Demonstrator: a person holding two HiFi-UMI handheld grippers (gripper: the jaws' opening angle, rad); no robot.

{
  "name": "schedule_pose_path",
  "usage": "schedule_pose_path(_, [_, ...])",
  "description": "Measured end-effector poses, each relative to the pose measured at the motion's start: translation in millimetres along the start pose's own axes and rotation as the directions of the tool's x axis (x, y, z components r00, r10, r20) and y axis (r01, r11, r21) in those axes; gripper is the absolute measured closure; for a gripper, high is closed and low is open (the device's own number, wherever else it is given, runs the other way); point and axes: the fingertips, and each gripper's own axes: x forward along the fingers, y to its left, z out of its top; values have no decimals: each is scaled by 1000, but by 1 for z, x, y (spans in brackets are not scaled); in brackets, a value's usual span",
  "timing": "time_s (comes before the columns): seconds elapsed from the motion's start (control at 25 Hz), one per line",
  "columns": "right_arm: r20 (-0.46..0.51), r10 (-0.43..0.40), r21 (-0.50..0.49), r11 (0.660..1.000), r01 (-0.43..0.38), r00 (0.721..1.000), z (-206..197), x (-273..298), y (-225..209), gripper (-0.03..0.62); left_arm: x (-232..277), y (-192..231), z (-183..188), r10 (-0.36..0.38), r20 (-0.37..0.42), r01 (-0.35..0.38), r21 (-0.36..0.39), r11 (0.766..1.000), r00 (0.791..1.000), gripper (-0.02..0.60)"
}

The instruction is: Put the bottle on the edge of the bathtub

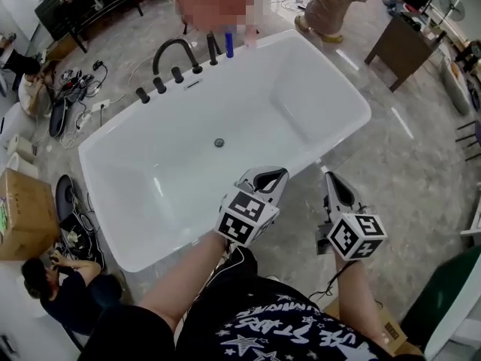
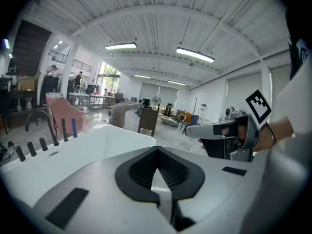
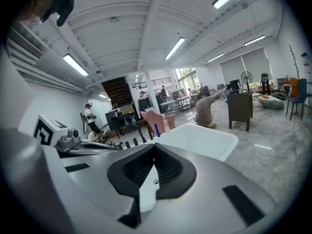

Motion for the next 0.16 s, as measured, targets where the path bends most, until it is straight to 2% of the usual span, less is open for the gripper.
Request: schedule_pose_path(0.16, [16, -9, -3, 1000, 9, 1000, 6, -48, -11, 579, 4, -49, 1, -36, -12, 36, -4, 999, 999, 566])
